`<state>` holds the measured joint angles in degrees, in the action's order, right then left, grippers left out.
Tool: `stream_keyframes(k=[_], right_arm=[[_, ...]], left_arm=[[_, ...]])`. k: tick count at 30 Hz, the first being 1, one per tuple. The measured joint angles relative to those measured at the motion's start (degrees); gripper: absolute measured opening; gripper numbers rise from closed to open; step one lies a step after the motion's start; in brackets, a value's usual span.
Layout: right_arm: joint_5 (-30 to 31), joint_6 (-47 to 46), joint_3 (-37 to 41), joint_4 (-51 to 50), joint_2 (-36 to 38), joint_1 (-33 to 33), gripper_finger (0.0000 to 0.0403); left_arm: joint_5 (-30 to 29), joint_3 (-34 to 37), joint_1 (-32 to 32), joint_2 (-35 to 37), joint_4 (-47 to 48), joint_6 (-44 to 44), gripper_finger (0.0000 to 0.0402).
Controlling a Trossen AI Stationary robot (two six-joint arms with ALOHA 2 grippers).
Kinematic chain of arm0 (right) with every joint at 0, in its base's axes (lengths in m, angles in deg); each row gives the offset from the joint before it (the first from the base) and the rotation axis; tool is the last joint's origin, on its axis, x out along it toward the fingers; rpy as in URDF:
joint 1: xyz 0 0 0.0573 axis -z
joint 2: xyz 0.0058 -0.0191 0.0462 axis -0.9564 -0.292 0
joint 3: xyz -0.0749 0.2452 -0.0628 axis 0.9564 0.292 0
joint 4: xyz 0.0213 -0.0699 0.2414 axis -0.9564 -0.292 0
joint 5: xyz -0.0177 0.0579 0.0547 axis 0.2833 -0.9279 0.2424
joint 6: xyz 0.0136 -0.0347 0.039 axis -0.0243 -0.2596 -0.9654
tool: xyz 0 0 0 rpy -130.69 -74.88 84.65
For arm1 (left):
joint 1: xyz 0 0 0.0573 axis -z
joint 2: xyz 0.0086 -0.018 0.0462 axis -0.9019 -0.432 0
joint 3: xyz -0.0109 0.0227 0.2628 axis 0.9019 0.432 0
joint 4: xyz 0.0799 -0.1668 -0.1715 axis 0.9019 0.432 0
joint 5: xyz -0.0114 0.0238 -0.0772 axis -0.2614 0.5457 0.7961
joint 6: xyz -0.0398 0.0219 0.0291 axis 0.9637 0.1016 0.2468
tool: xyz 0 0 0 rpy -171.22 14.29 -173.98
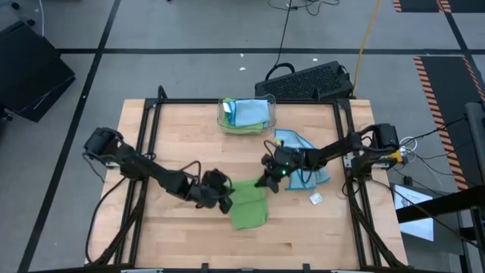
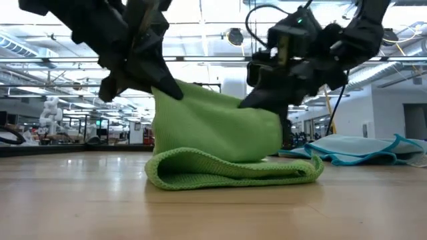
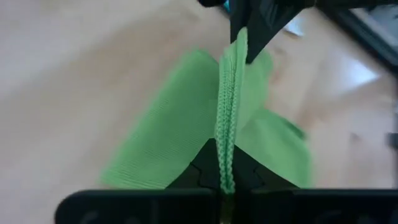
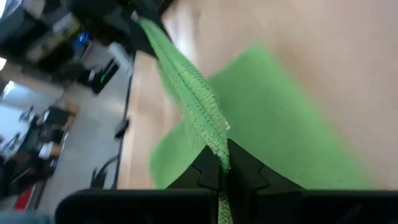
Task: Fold microfiber towels
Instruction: Fold the green microfiber cloth
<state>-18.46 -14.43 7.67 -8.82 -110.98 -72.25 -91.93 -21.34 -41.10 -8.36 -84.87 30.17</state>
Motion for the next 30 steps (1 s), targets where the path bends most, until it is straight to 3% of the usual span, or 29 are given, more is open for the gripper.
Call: stream_keyframes(k=[3, 10, 24, 30], right_arm=[[0.02, 1.42, -0.89, 0.23, 0.00, 3.80, 0.0004], [-3.01, 4.16, -4.95, -2.12, 0.02, 9.93, 0.0004], [-4.58, 5.31, -12.66, -4.97, 1.38, 13.55, 0.0004], [-8.66, 4.77, -12.73, -9.11, 1.37, 13.62, 0.0004]], left_arm=[[-0.48, 0.04, -2.52, 3.06, 5.24, -4.32, 0.0009], [0.52, -0.07, -7.73, 7.94, 7.83, -11.15, 0.0008], [-0.99, 0.00, -12.39, 16.80, 11.95, -19.09, 0.0004], [2.52, -0.06, -11.96, 16.43, 11.98, -17.44, 0.0007]])
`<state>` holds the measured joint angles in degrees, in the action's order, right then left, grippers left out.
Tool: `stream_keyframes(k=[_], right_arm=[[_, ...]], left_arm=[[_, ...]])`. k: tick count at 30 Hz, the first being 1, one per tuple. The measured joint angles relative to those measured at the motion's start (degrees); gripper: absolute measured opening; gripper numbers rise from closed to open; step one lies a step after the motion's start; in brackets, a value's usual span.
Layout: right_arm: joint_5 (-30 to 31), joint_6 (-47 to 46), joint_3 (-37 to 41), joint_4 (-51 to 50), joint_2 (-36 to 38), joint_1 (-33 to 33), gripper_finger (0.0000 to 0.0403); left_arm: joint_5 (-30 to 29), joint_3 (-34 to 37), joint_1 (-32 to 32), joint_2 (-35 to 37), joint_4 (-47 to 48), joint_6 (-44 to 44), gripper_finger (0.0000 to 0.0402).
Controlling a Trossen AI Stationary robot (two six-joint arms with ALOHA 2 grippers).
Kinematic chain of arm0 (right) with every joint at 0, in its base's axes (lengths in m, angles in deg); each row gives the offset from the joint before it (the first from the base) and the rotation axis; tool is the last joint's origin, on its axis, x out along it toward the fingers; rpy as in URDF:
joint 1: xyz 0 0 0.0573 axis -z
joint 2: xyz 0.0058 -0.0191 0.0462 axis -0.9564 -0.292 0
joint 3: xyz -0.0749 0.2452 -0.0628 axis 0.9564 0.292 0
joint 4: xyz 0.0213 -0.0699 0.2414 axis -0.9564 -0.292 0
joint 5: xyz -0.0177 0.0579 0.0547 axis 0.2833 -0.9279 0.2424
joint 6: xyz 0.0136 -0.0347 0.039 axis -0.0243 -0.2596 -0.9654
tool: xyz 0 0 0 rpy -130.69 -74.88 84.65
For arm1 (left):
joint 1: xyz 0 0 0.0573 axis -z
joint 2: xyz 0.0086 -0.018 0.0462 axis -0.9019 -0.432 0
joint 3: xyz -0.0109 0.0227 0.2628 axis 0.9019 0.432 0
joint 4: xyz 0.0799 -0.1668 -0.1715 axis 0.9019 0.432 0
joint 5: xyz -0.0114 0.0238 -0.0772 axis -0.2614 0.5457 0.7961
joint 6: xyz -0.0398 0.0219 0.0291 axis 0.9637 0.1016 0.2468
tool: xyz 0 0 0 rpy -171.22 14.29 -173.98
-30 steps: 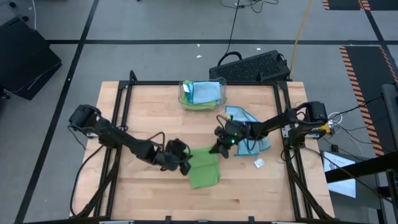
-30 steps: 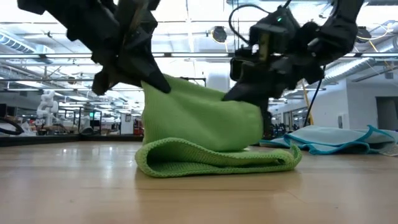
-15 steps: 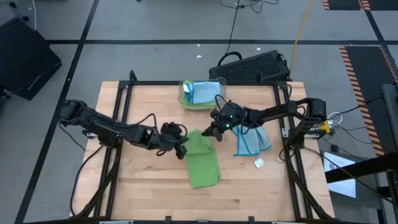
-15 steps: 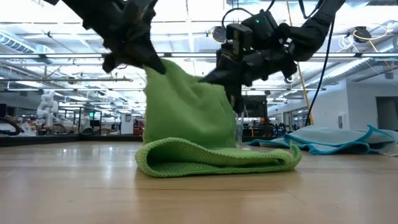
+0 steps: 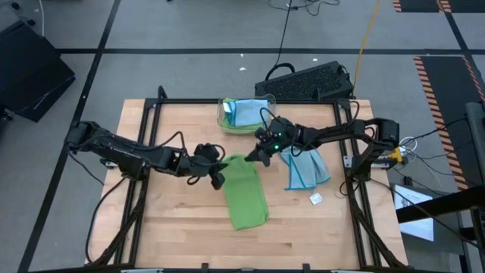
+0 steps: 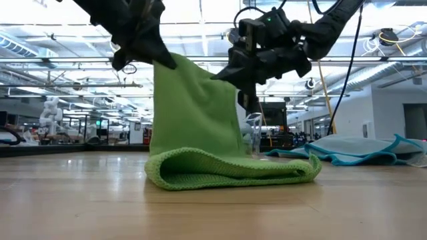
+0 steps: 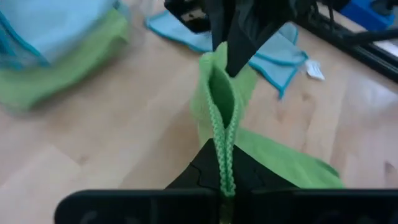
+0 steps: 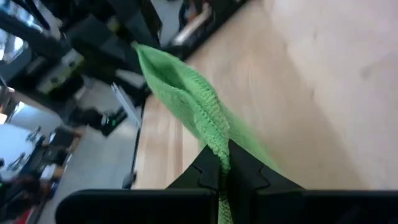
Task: Fold microfiber towels
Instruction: Fold the green microfiber cloth
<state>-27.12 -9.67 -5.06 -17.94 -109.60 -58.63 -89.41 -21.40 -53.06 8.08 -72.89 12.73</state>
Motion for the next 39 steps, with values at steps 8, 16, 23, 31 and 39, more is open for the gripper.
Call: stream_keyframes(k=[8, 16, 23, 31, 39], right_arm=[[-1.12, 0.50, 0.21, -9.18, -0.02, -5.05, 0.0004], [-1.53, -1.76, 3.52, -9.04, -0.06, -9.60, 0.0004], [1.70, -5.10, 7.60, -6.36, 0.00, -13.87, 0.0004], [4.25, -7.86, 8.71, -3.26, -0.59, -17.38, 0.0004], [5.77, -7.61, 8.68, -3.24, -0.61, -20.13, 0.0004]], left_arm=[[2.49, 0.00, 4.62, -4.40, 0.10, 5.49, 0.0011], [5.02, 0.00, 8.38, -10.95, -6.26, 9.72, 0.0007], [5.45, -0.13, 10.79, -15.21, -11.59, 12.21, 0.0004], [7.01, -0.09, 12.07, -19.08, -16.76, 15.46, 0.0012], [7.02, -0.05, 13.20, -19.14, -16.51, 16.51, 0.0014]])
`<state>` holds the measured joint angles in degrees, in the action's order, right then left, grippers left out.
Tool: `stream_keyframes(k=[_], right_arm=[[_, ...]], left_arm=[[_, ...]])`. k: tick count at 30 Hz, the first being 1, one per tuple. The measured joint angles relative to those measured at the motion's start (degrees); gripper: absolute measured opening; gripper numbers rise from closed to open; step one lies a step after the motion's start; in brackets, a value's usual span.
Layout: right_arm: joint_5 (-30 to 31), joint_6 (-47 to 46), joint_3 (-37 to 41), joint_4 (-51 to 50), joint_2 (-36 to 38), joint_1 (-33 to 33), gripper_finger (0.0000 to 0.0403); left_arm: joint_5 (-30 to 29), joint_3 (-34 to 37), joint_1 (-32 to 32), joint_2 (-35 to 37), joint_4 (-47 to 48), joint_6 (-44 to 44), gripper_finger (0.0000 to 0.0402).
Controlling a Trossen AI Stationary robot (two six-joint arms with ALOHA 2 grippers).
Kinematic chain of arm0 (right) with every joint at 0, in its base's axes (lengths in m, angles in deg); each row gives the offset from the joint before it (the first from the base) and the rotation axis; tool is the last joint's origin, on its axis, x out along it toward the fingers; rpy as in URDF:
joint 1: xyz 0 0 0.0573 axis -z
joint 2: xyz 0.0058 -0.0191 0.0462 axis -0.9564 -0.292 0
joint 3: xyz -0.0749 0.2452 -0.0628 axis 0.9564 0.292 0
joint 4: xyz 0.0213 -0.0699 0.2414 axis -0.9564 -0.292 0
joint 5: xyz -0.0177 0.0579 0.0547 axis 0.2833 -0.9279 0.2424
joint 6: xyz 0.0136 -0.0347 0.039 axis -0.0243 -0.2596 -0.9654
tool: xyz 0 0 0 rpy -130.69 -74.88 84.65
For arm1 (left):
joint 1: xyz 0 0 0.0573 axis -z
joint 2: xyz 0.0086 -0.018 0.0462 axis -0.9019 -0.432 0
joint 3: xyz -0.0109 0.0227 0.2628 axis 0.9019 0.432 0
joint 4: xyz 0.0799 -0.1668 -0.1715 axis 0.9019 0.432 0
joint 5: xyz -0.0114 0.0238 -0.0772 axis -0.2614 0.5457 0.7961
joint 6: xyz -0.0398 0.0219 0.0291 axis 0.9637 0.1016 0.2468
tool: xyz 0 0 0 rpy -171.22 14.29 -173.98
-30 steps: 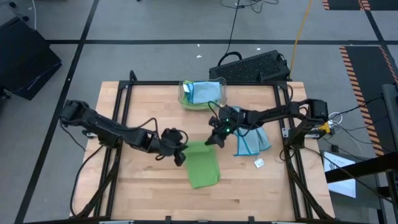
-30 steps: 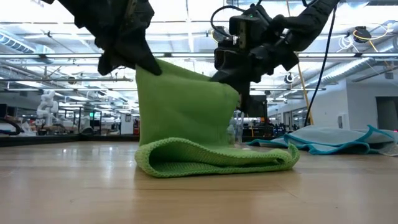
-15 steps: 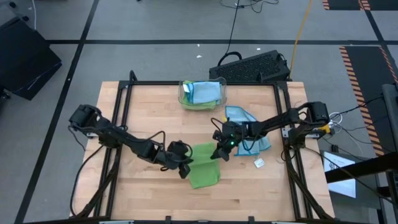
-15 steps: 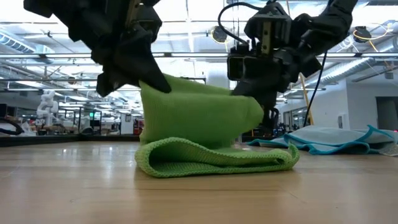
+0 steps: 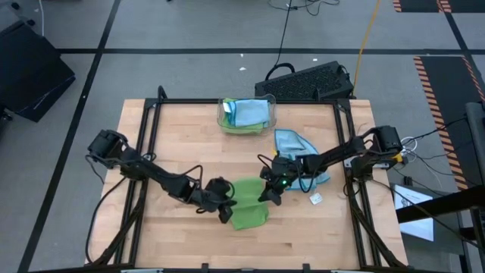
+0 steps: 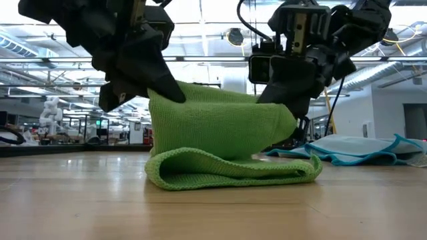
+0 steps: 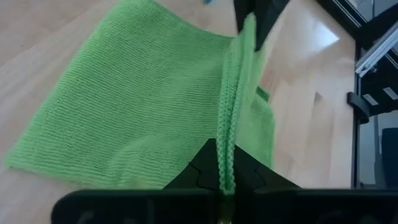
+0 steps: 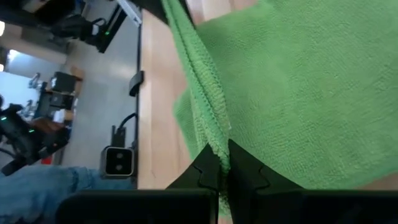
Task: Fold microfiber towels
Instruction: Fold the green microfiber cloth
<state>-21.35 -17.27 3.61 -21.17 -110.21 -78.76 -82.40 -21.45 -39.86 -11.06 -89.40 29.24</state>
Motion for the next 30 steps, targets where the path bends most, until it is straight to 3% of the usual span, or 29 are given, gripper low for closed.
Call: stream_keyframes(k=[6, 19, 25, 30], right_arm=[[1.98, 1.32, 0.02, -0.14, -0.36, -0.48, 0.0004], [-1.55, 0.78, 0.09, 1.46, -2.89, -0.87, 0.0008], [-2.52, 0.16, 0.17, 1.17, -2.89, -0.87, 0.0059], [-7.96, -2.65, 0.17, 1.29, -2.87, -0.62, 0.0122]], left_arm=[[-0.03, 0.02, 0.45, -2.12, -0.29, 0.06, 0.0005], [2.65, 0.02, 0.82, -4.18, -3.47, 0.94, 0.0008], [2.97, 0.09, 1.10, -4.22, -2.64, 0.96, 0.0054], [2.93, 0.09, 1.30, -4.22, -2.71, 0.98, 0.0089]])
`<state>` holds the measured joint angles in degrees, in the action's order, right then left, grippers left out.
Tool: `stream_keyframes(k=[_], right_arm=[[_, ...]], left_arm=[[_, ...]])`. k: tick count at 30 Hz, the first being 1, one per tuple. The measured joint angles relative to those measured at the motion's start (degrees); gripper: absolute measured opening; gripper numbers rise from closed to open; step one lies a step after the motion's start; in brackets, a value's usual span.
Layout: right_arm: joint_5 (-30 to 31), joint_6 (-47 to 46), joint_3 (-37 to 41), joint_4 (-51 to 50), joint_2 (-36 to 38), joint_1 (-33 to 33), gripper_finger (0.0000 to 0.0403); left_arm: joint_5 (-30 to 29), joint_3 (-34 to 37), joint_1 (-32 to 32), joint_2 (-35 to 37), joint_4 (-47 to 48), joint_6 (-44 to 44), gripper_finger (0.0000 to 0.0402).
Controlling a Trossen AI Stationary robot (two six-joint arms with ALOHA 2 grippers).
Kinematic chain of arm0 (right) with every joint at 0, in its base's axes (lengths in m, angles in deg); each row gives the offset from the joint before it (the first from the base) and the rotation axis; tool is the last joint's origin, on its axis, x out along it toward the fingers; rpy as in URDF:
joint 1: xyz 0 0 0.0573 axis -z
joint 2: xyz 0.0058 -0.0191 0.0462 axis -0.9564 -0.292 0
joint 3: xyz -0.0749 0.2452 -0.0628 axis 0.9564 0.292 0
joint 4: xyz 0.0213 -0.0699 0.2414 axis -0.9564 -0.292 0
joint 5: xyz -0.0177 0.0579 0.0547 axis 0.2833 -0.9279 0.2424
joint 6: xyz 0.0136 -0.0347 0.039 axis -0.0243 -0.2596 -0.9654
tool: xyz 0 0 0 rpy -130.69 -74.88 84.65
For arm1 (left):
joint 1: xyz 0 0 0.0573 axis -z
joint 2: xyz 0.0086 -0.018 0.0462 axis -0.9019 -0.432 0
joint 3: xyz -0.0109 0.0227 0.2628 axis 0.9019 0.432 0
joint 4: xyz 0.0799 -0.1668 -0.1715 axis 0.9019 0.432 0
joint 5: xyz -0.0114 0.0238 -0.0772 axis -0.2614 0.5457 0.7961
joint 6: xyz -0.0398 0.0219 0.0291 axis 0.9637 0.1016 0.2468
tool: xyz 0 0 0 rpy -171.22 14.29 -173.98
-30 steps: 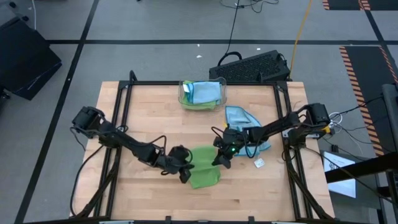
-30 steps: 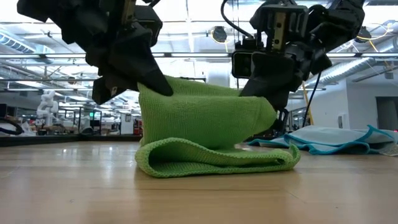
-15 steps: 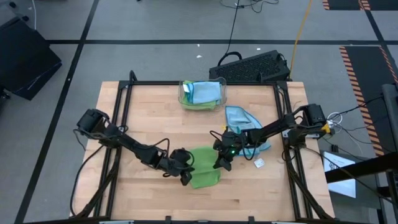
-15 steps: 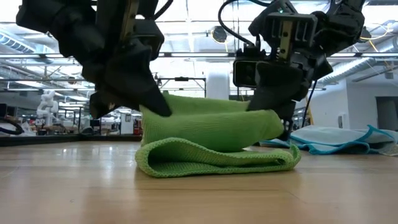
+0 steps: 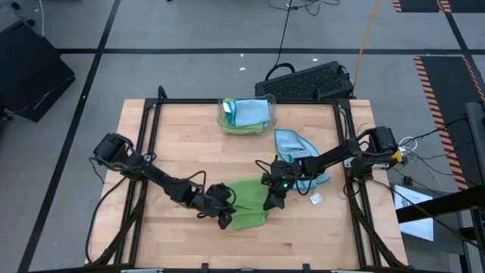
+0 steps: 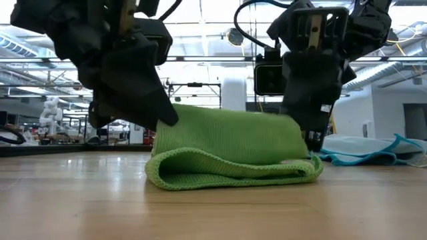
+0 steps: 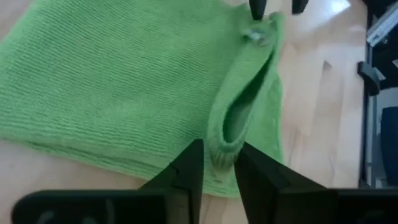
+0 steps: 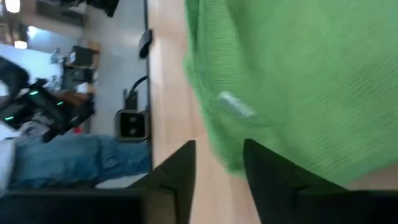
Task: Fold microfiber towels
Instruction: Fold the green microfiber cloth
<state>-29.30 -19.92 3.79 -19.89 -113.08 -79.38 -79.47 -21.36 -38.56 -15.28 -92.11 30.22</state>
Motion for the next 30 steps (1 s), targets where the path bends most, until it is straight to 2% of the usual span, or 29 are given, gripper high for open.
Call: stream_keyframes(k=[6, 12, 16, 19, 24, 30], right_arm=[[-4.72, -4.71, -0.02, 0.23, 0.25, 0.40, 0.0175], [-5.57, -4.85, -0.04, 0.56, 0.25, 0.66, 0.0189], [-3.24, -7.16, -0.09, 0.71, 0.27, 2.02, 0.0186], [1.27, -10.43, -0.11, 0.87, 0.27, 2.70, 0.0180], [6.31, -8.89, -0.11, 1.91, 0.27, 0.41, 0.0168], [8.73, -8.65, -0.11, 1.85, 0.27, -1.14, 0.0151]], left_arm=[[0.14, 0.00, 0.07, 0.04, -0.19, 0.86, 0.0116], [4.50, 0.02, 0.14, 1.90, -0.72, -2.50, 0.0120], [8.02, -0.03, 0.47, 2.12, -3.64, -5.30, 0.0120], [9.21, -0.02, 1.06, 2.12, -4.27, -5.02, 0.0120], [5.08, -0.02, 0.21, 2.88, -5.19, -1.79, 0.0120], [0.05, 0.00, -4.14, 2.84, -3.25, 10.36, 0.0120]])
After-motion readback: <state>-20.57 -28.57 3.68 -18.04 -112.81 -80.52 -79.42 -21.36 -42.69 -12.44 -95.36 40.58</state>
